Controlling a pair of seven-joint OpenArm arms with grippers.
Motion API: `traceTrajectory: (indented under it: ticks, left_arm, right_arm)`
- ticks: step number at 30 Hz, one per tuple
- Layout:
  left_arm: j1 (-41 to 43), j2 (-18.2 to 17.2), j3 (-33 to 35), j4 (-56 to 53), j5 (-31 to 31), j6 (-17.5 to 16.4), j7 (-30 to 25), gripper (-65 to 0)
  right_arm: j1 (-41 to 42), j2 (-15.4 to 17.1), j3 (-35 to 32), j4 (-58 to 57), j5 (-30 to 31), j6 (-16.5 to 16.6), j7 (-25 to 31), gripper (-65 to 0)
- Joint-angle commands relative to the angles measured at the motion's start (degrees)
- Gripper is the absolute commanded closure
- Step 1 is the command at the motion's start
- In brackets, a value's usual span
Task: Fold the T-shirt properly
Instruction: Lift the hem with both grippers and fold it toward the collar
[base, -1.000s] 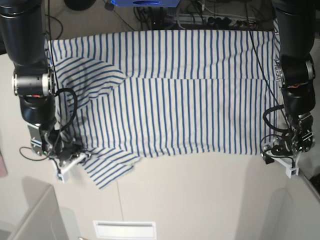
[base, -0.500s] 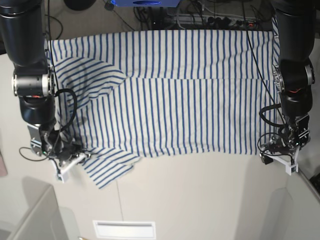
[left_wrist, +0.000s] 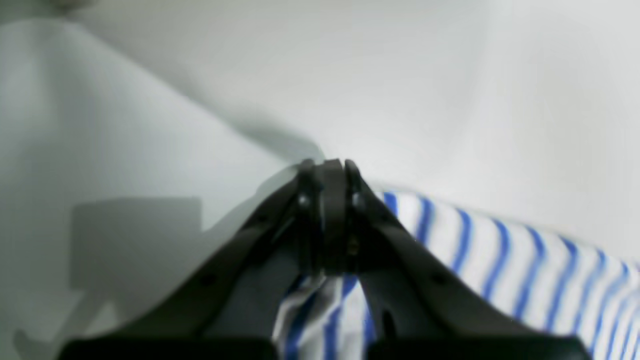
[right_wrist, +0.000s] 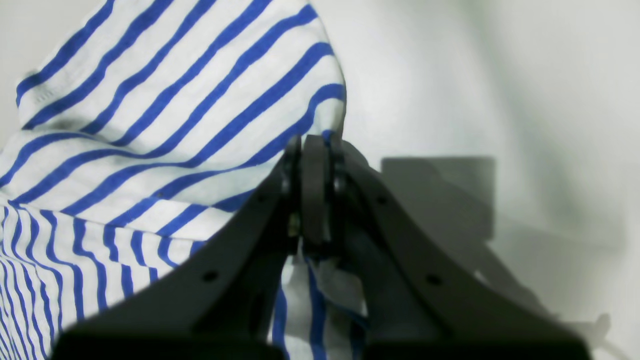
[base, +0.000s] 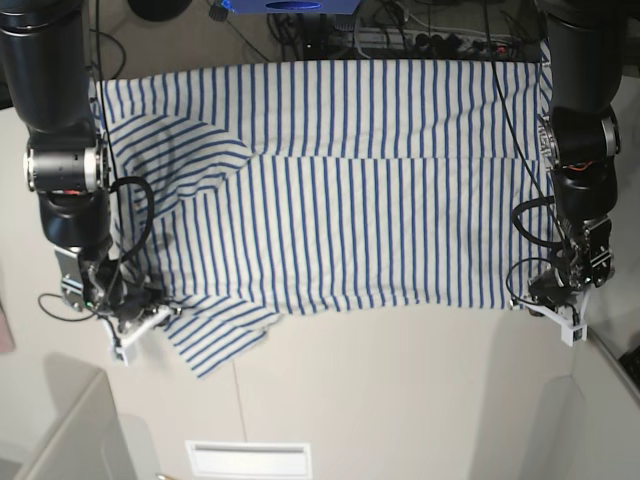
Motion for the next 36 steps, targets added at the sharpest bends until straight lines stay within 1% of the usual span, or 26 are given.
traceTrajectory:
  ticks: [1, 5, 9, 15, 17, 20, 22, 24, 25, 30, 33, 35, 36]
  left_arm:
    - [-0.4, -0.2, 0.1, 1.3, 1.0, -0.5, 5.1, 0.0]
    - [-0.4, -0.3, -0.2, 5.7, 0.8, -0.7, 8.7, 0.0]
    - [0.3, -0.3, -0.3, 10.7, 0.8, -0.7, 11.8, 0.0]
    - [3.0, -0.3, -0.4, 20.2, 0.8, -0.6, 14.4, 0.0]
    - [4.1, -0.3, -0.8, 22.5, 0.7, -0.6, 14.5, 0.0]
    - [5.6, -0.3, -5.7, 26.2, 0.8, -0.6, 17.1, 0.0]
    - [7.1, -0.3, -8.7, 29.4, 0.9, -0.7, 19.3, 0.0]
    - [8.3, -0.3, -9.1, 32.7, 1.2, -0.7, 20.7, 0.0]
    - [9.2, -0.3, -9.2, 34.6, 1.2, -0.7, 20.8, 0.0]
    - [12.4, -0.3, -9.8, 41.8, 0.7, -0.7, 24.3, 0.0]
    - [15.0, -0.3, -11.1, 46.1, 0.7, -0.7, 25.1, 0.0]
    - [16.8, 0.0, -14.5, 49.7, 0.7, -0.7, 25.8, 0.0]
    - [17.1, 0.0, -15.5, 51.1, 0.7, -0.8, 27.2, 0.0]
  right_arm:
    - [0.7, 0.5, 0.2, 2.3, -0.5, -0.5, -0.5, 0.0]
    - [-0.9, 0.6, 0.2, 7.9, -0.5, -0.6, -0.9, 0.0]
    - [-1.7, 0.6, 0.2, 11.0, -0.5, -0.6, -0.9, 0.0]
    - [-3.1, 0.8, 0.2, 15.1, -0.5, -0.6, -0.8, 0.0]
    - [-3.5, 1.4, 0.2, 16.3, -0.4, -0.6, -0.8, 0.0]
    - [-5.1, 1.8, 0.2, 19.2, -0.4, -1.0, -0.8, 0.0]
    - [-6.5, 1.9, 0.2, 21.7, -0.4, -3.3, -0.7, 0.0]
    - [-7.7, 2.8, 0.3, 23.9, -0.4, -4.9, -0.7, 0.0]
    - [-8.1, 3.0, 0.3, 24.7, -0.4, -5.1, -0.6, 0.0]
    - [-8.3, 3.3, 0.3, 25.4, -0.3, -5.1, -0.5, 0.0]
    - [-8.3, 3.5, 0.7, 25.4, -0.3, -5.1, -0.8, 0.0]
    - [-9.1, 3.5, 3.6, 25.4, -0.3, -5.1, -0.9, 0.0]
    - [-9.7, 3.5, 5.1, 25.7, -0.3, -5.1, -0.9, 0.0]
